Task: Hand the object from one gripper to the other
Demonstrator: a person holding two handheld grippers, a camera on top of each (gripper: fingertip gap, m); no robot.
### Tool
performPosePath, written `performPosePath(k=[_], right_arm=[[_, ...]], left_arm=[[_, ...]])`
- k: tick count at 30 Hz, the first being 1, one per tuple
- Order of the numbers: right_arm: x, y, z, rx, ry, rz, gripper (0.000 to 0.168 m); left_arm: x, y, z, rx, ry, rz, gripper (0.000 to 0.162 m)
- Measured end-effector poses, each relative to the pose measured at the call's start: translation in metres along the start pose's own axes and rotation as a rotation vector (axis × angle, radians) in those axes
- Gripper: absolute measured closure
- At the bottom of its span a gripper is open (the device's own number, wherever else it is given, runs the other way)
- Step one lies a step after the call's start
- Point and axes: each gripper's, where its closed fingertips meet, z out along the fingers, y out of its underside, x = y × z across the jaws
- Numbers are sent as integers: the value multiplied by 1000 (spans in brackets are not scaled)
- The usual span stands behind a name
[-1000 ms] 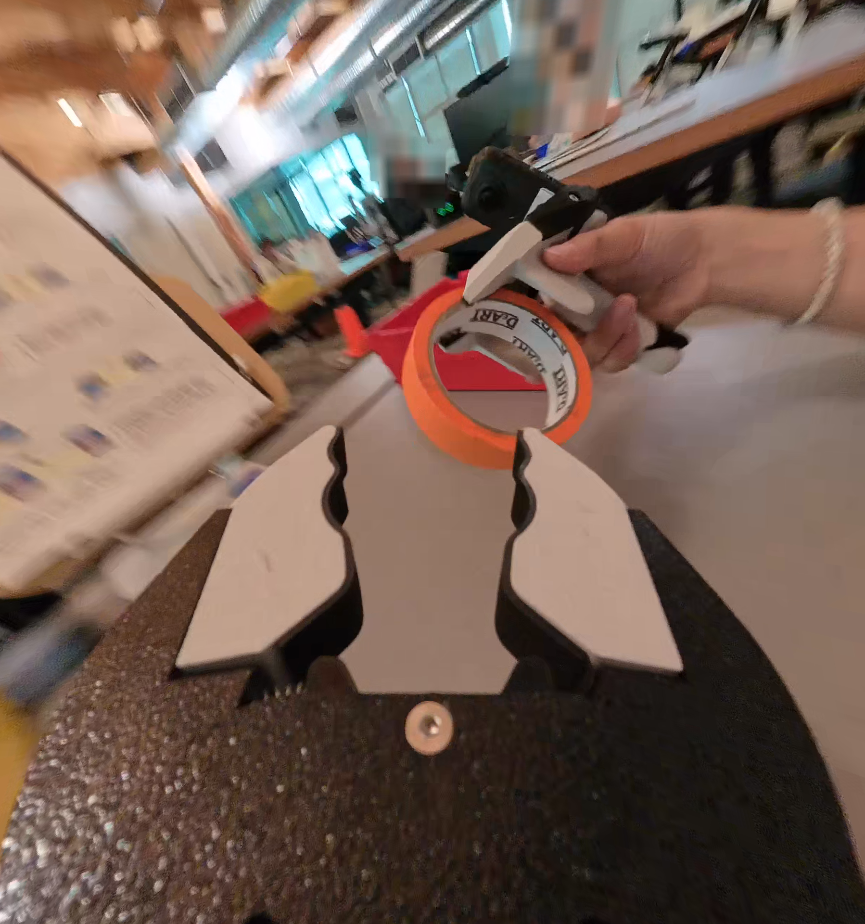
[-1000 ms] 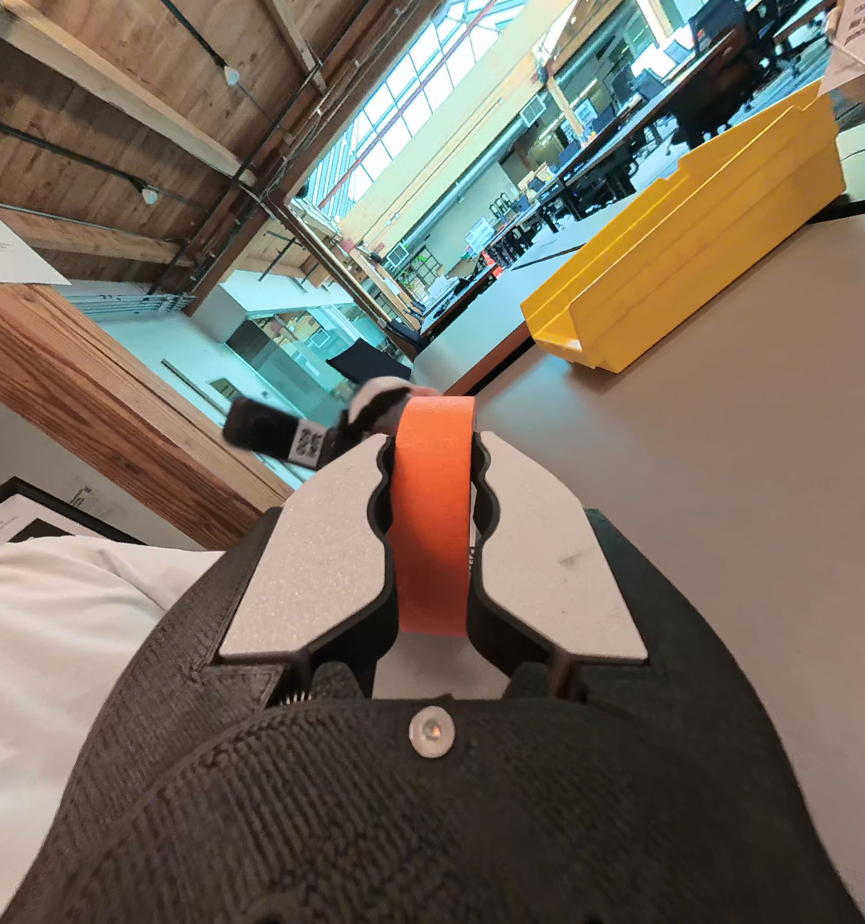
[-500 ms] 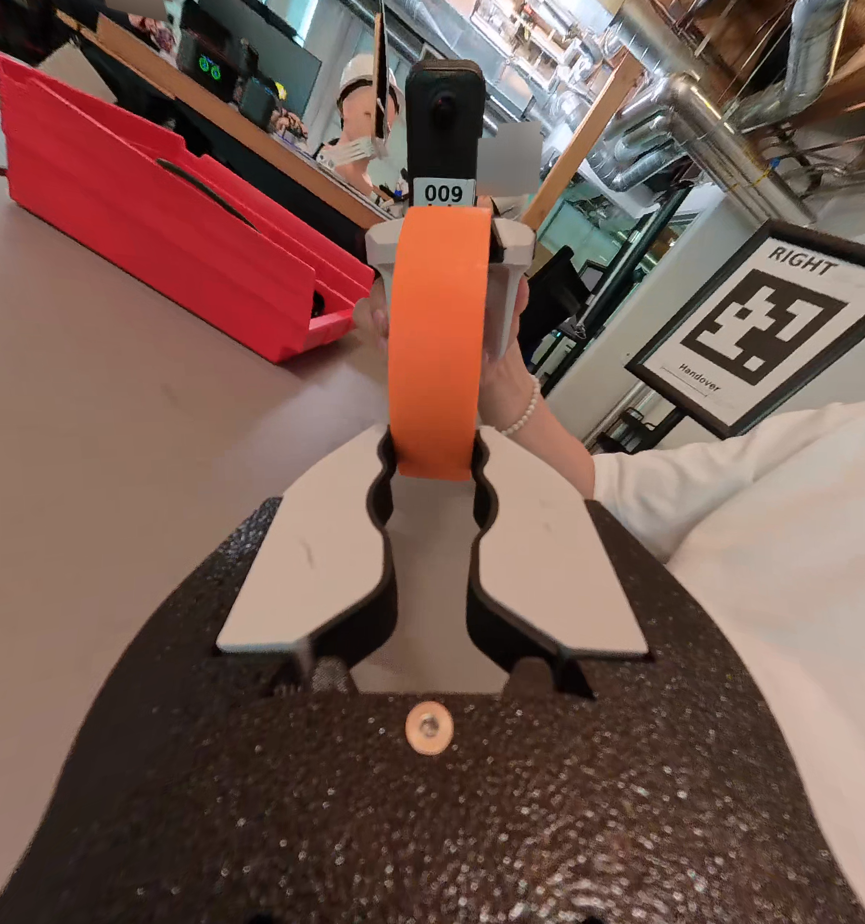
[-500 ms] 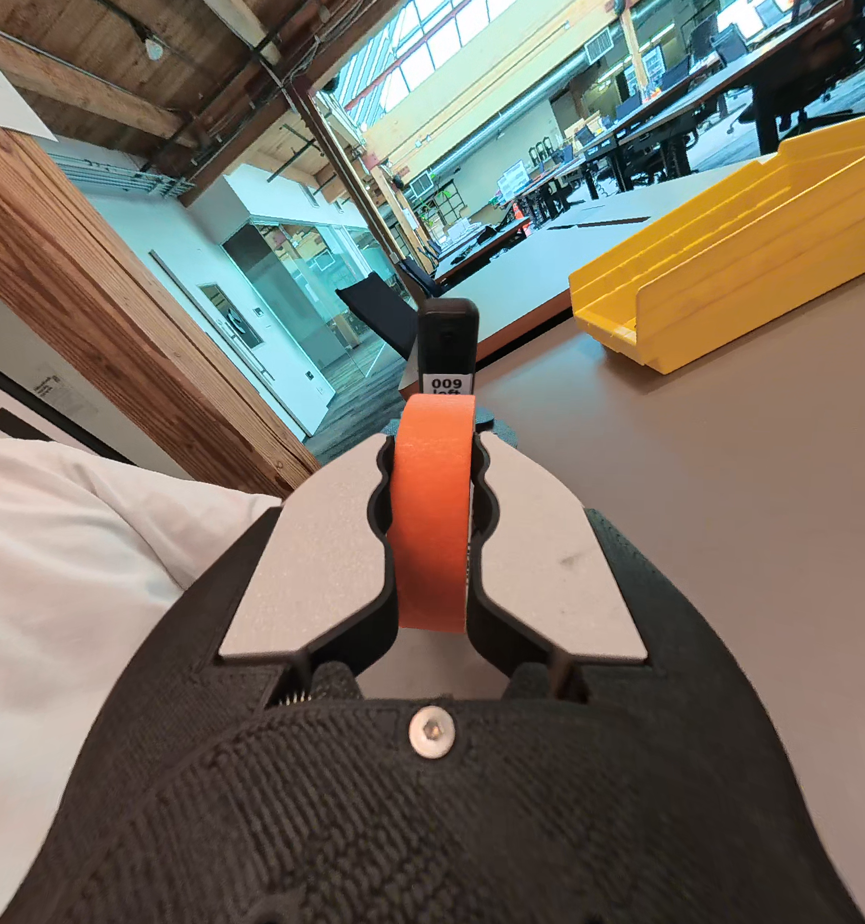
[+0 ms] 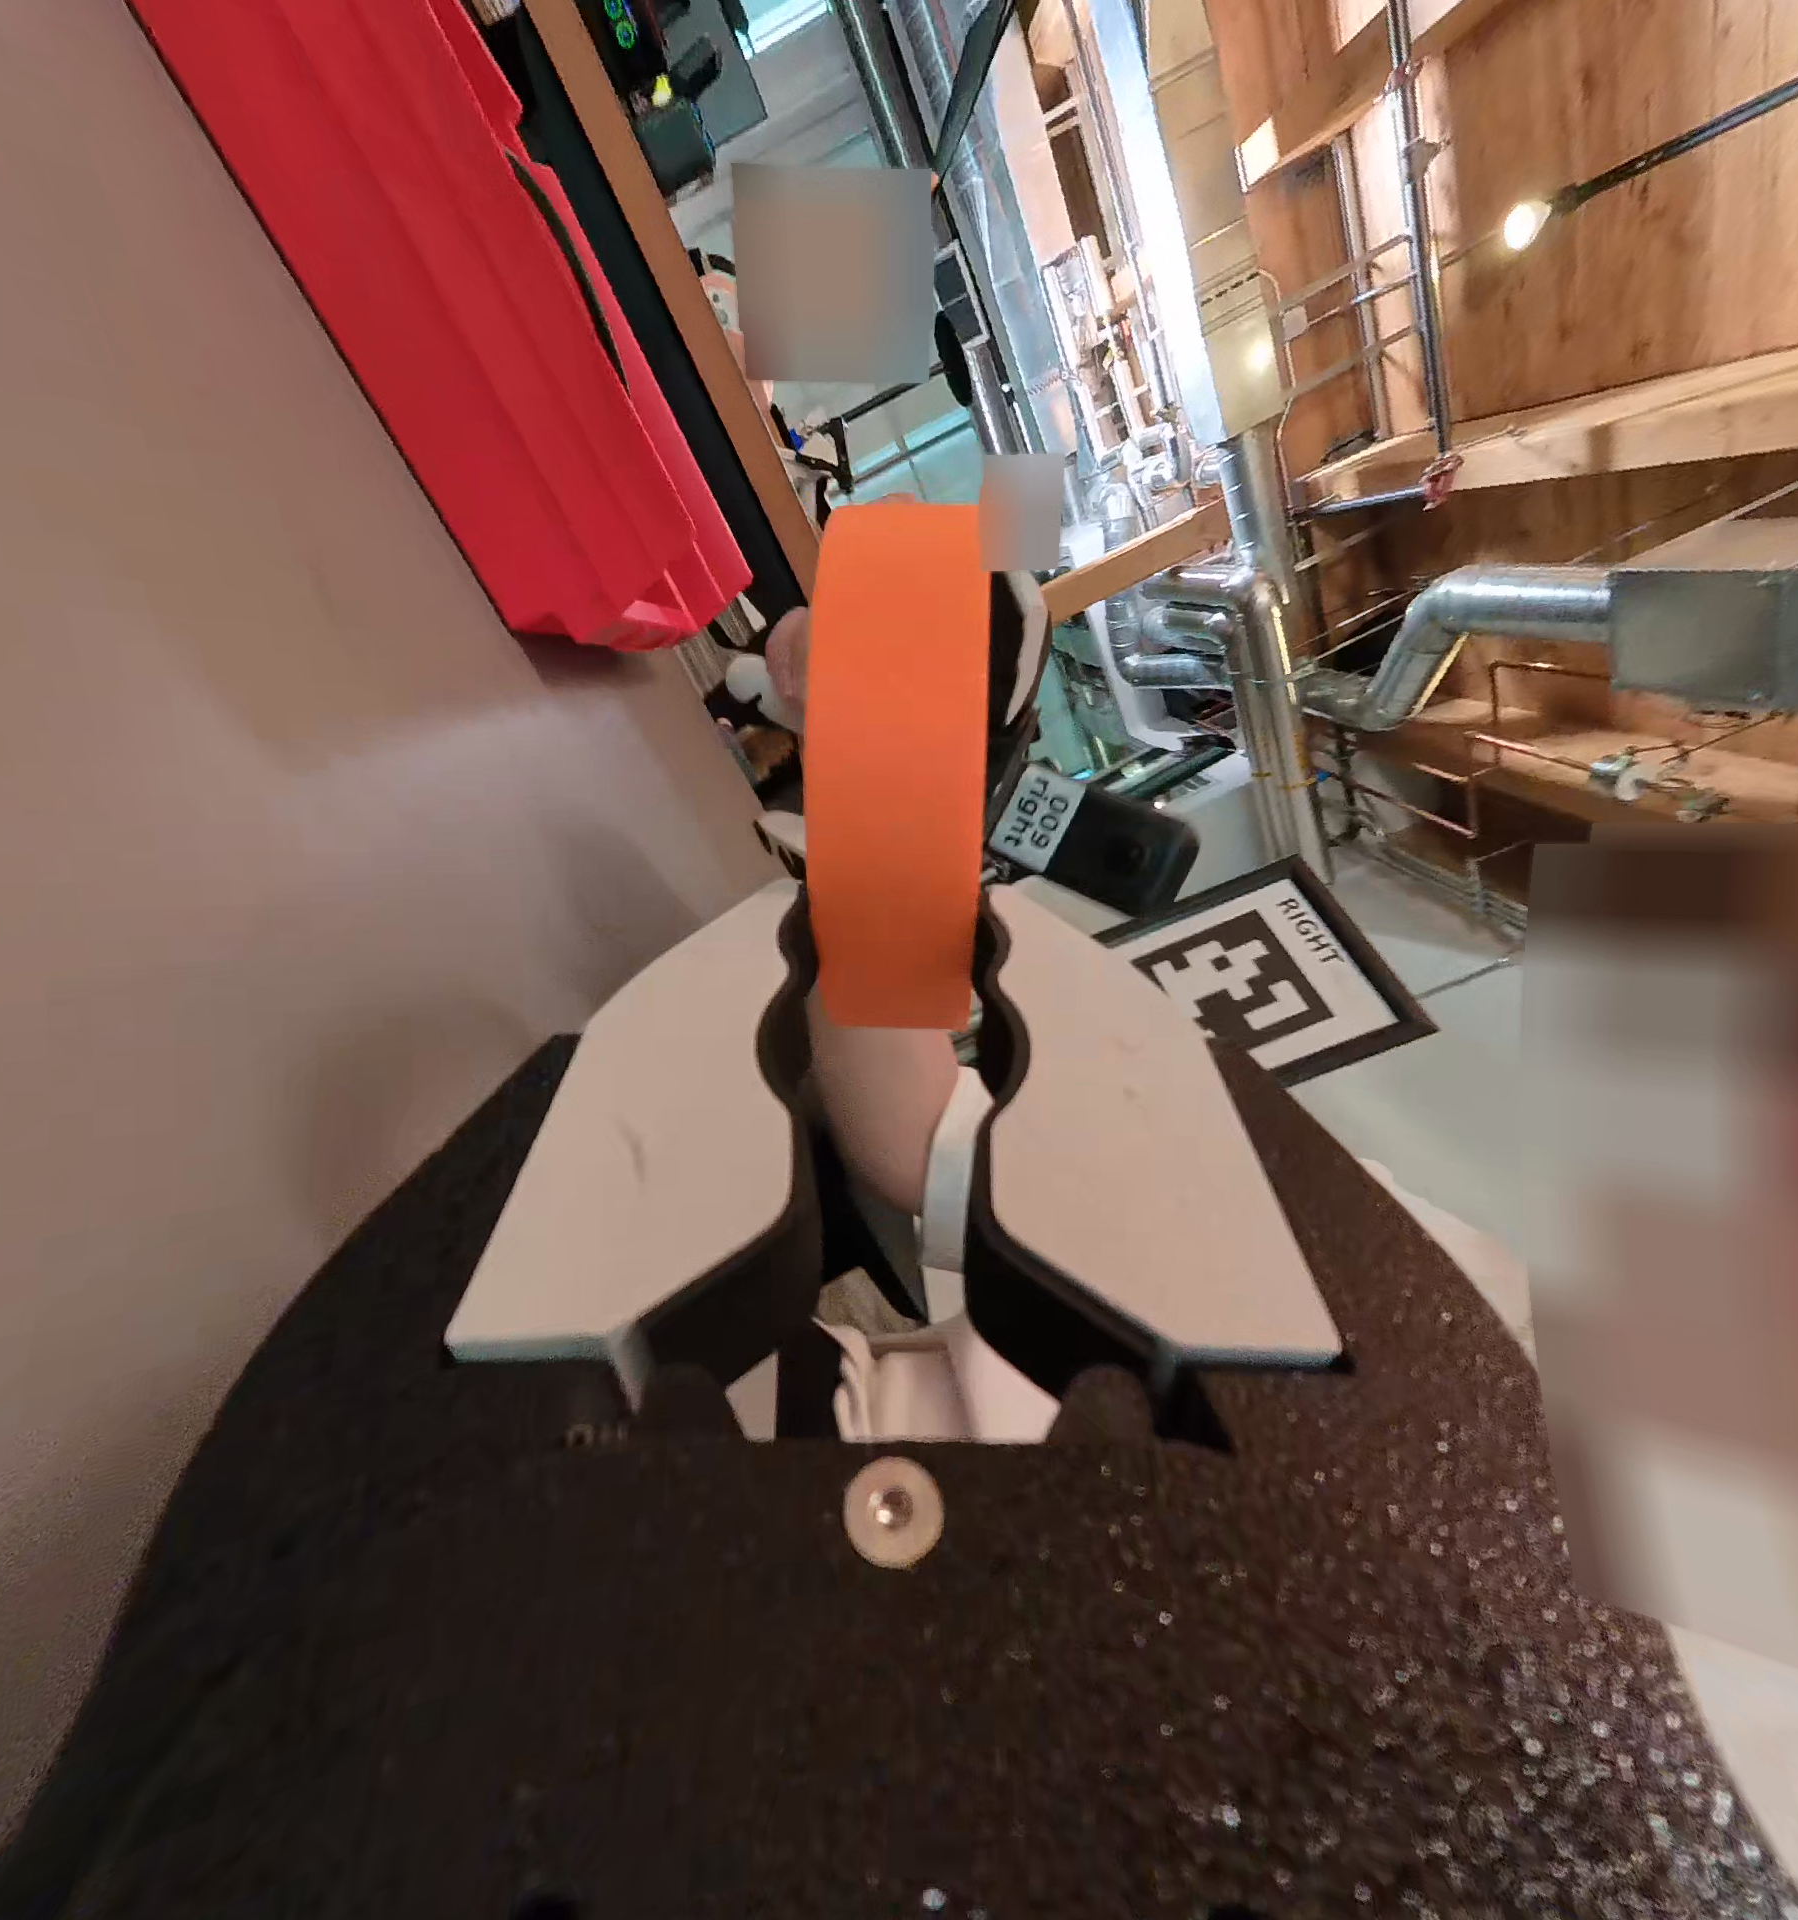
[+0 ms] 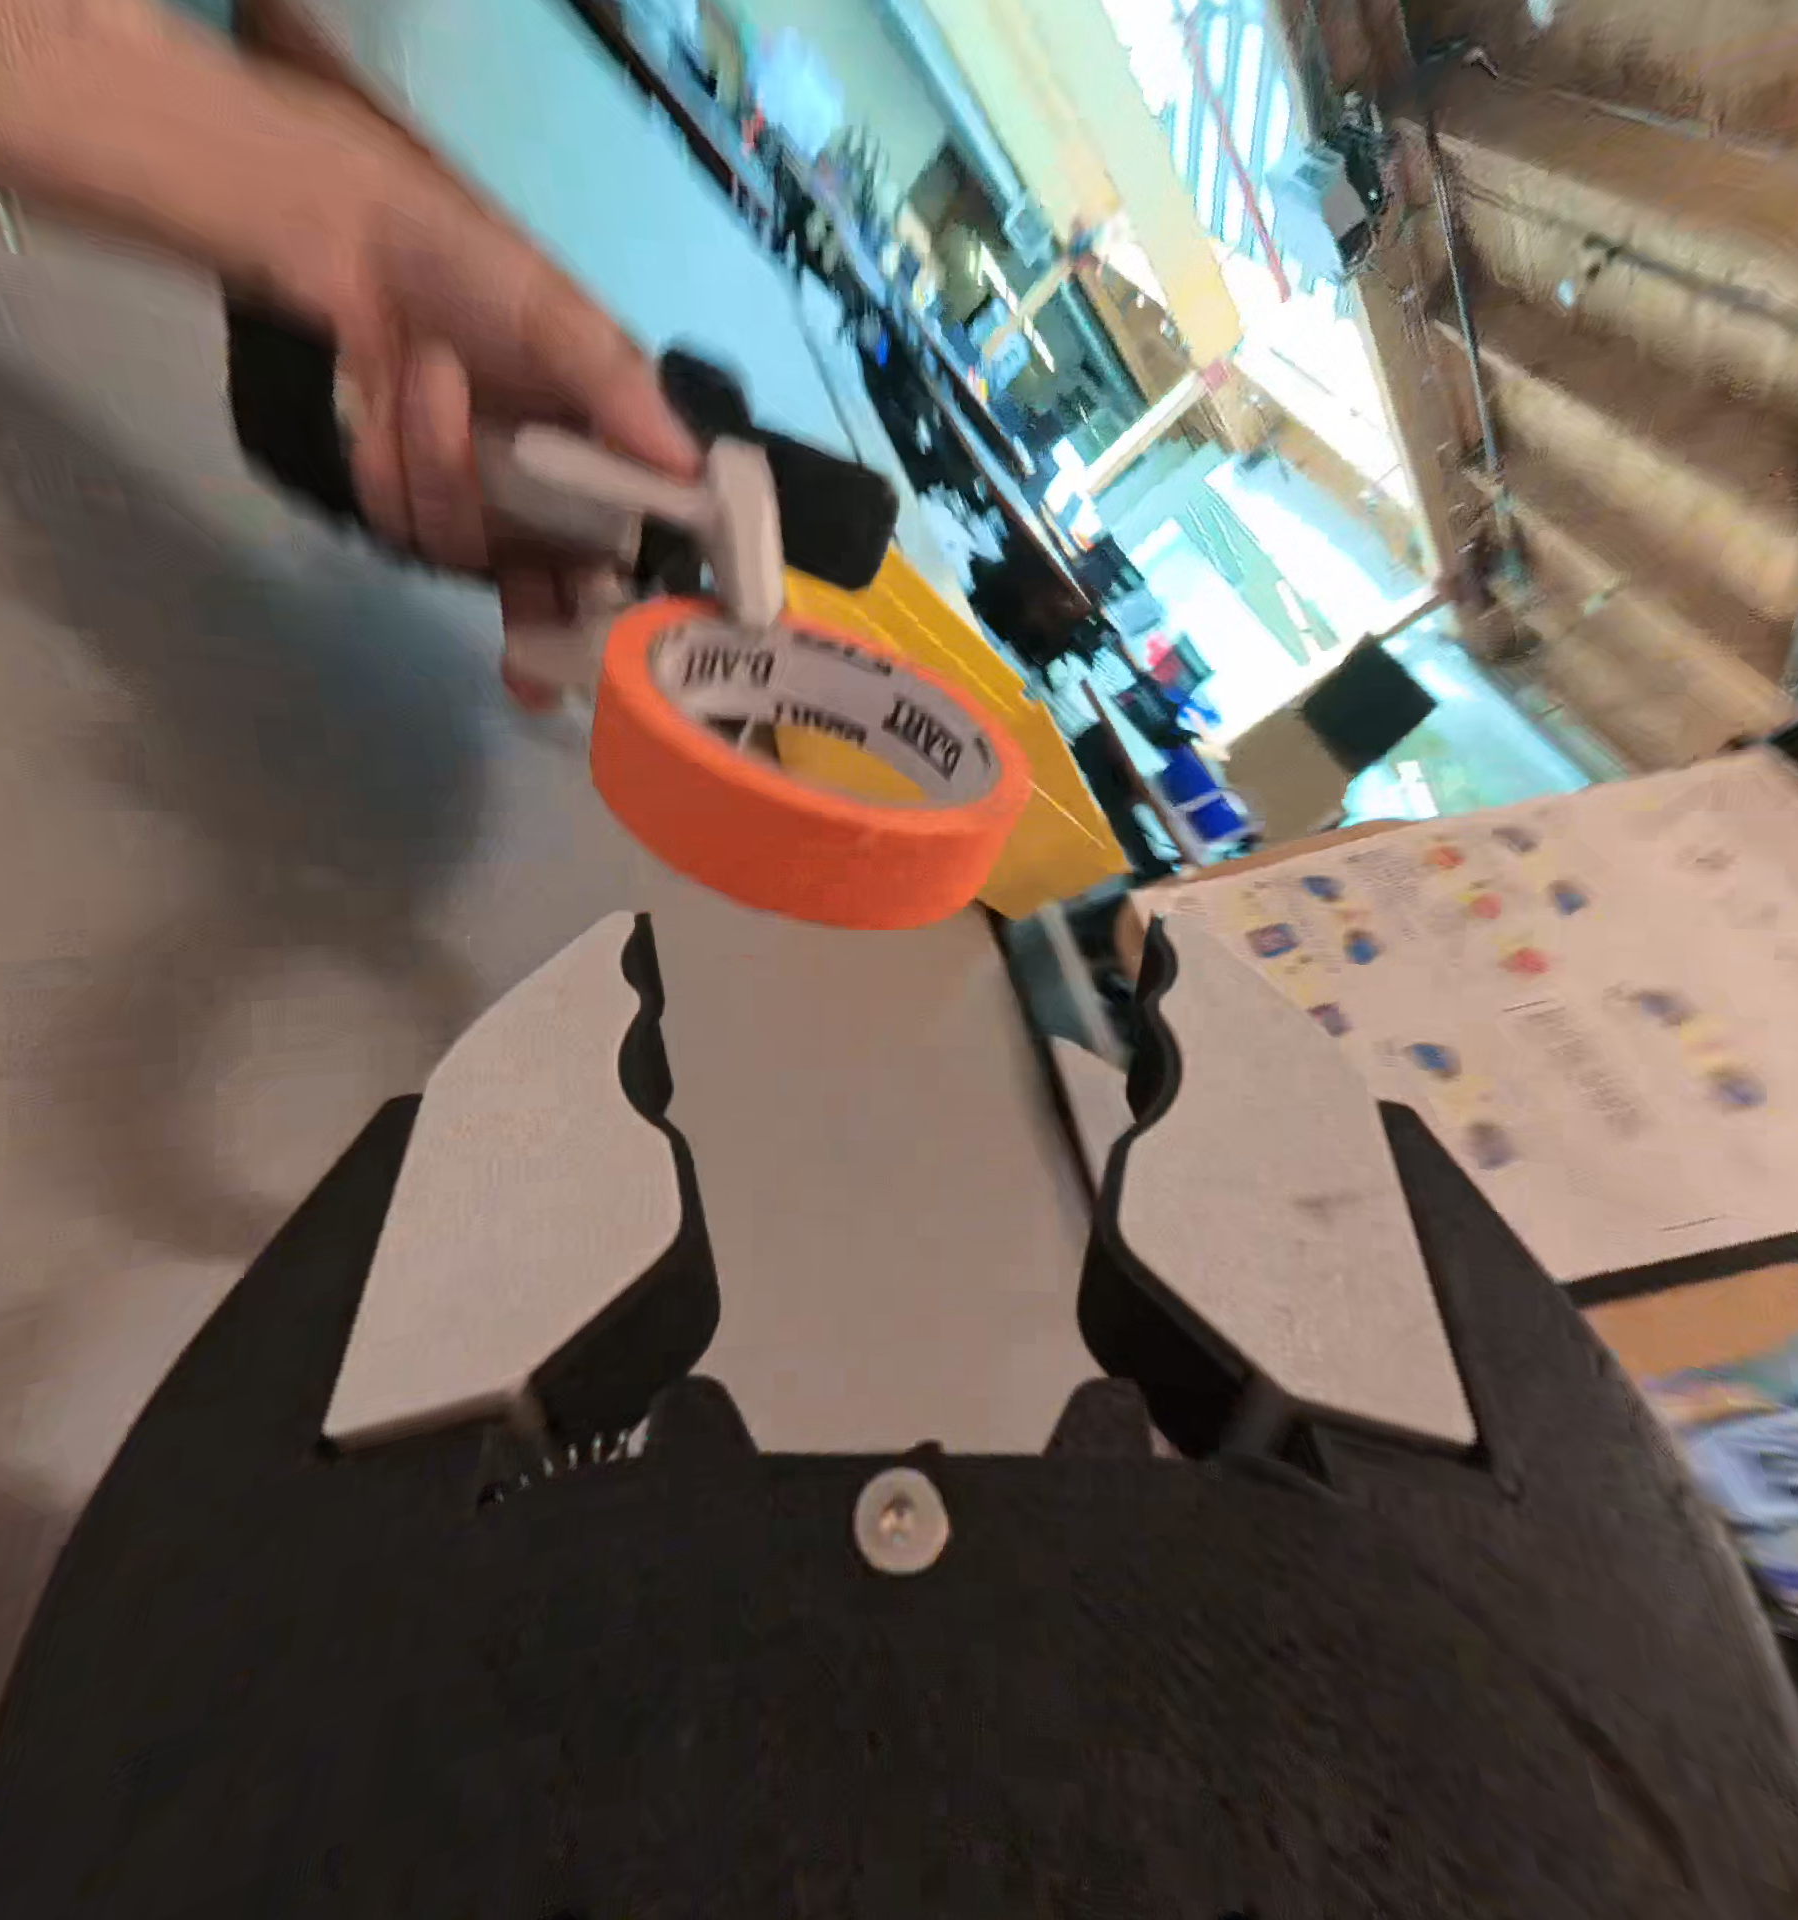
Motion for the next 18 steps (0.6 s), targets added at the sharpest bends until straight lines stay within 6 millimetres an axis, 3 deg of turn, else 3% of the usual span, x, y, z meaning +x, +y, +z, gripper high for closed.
performPosePath(k=[4, 9, 11, 15, 18], right_arm=[[-12, 7, 16, -139, 51, -413, 82], [-19, 3, 23, -185, 68, -674, 104], [-22, -1, 25, -173, 81, -709, 130], [-18, 1, 30, -200, 129, -726, 134], [-18, 2, 33, -216, 125, -615, 136]], left_arm=[[0, 7, -1, -56, 14, -70, 134], [-2, 15, -1, -110, 28, -115, 134], [-2, 16, -1, -116, 33, -118, 134], [1, 8, -4, -63, 48, -103, 133], [3, 1, -7, -14, 45, -58, 124]])
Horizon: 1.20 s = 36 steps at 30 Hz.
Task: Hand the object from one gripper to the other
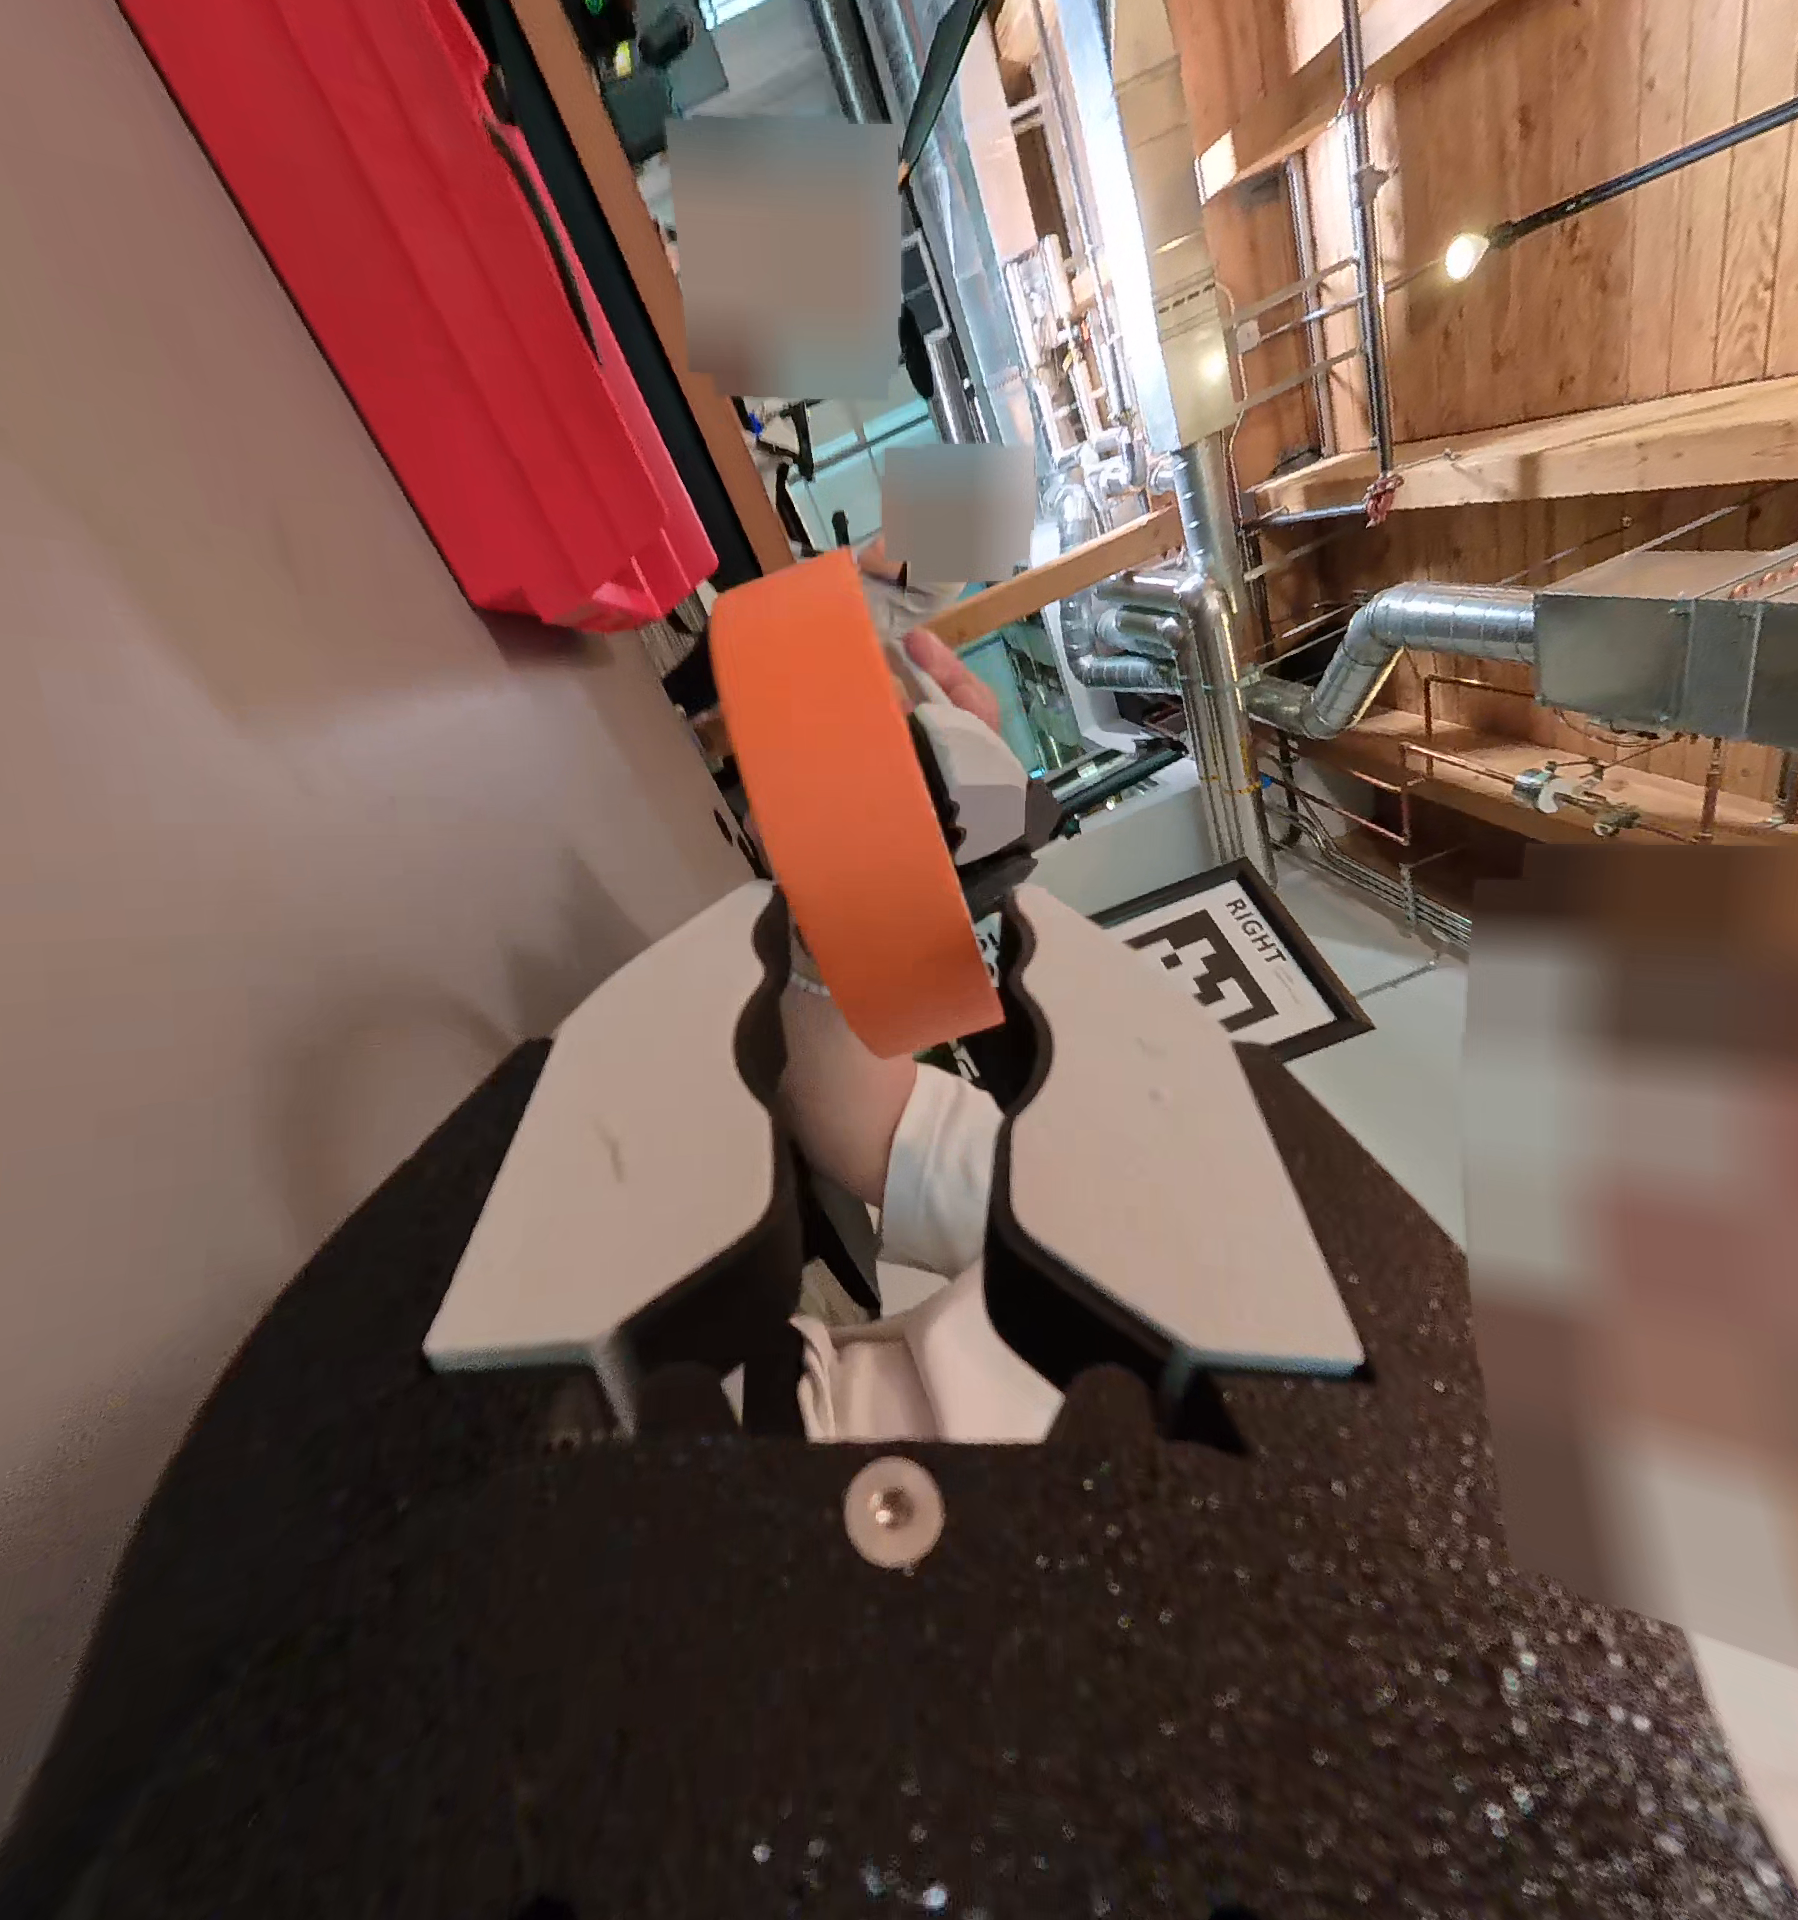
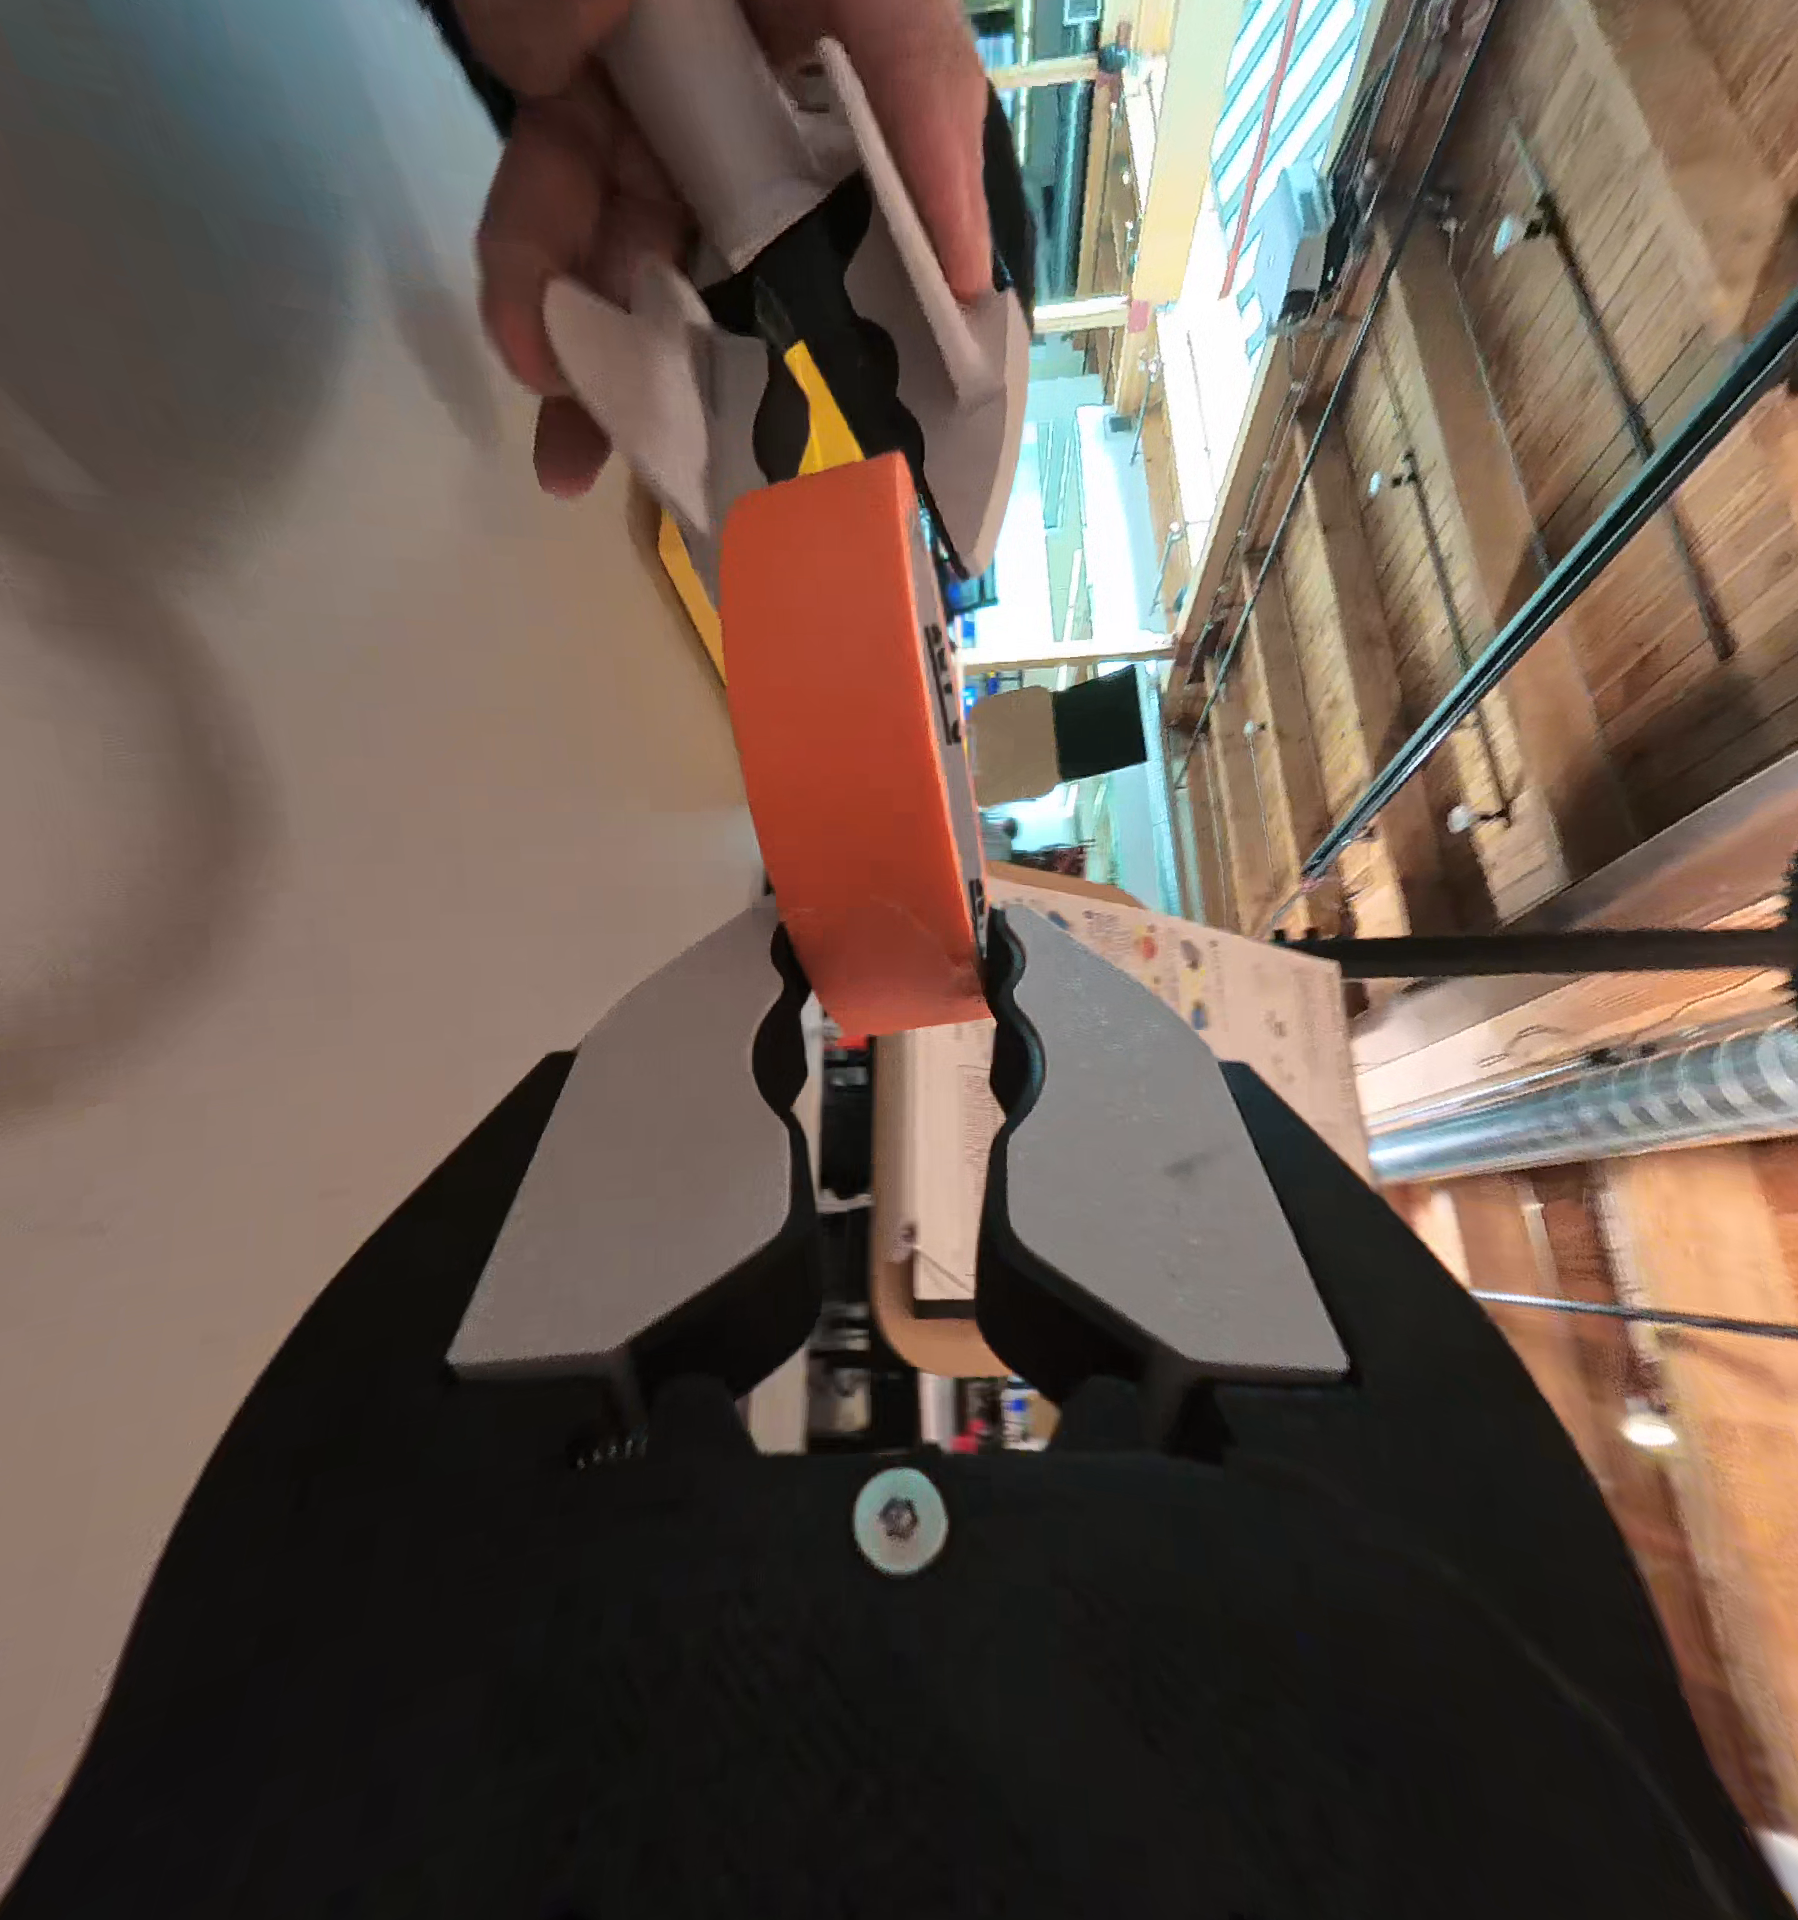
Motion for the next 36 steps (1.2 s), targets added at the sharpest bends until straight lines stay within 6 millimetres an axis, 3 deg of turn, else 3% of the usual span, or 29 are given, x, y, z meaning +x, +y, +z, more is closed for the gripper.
performPosePath(k=[4, 10, 13, 16, 21, 22, 23, 26, 29, 32, 33, 36], right_arm=[[12, 14, -3, -61, -22, 230, 138], [18, 20, -11, -2, -140, 666, 139], [9, 7, -13, 75, -276, 835, 139], [2, -7, -17, 117, -361, 843, 139], [2, -24, -19, 153, -415, 854, 139], [2, -27, -19, 166, -423, 867, 139], [2, -29, -20, 176, -433, 880, 139], [5, -25, -19, 185, -408, 913, 138], [15, -18, -15, 209, -304, 958, 132], [23, -11, -15, 217, -203, 909, 107], [24, -9, -14, 204, -181, 892, 91], [24, -12, -9, 189, -139, 814, 71]], left_arm=[[11, -14, -7, 63, -56, 208, 111], [21, -27, -11, 101, -425, 972, 96], [26, -18, 1, 52, -498, 1258, 101], [21, 2, 16, -107, -515, 1358, 104], [7, 24, 32, -275, -522, 1377, 110], [3, 24, 32, -291, -541, 1385, 127], [1, 25, 33, -304, -553, 1401, 133], [0, 22, 34, -277, -552, 1364, 133], [3, 12, 34, -167, -508, 1171, 134], [3, -13, 21, 25, -522, 913, 134], [4, -20, 16, 94, -509, 800, 134], [9, -29, 8, 226, -375, 518, 134]])
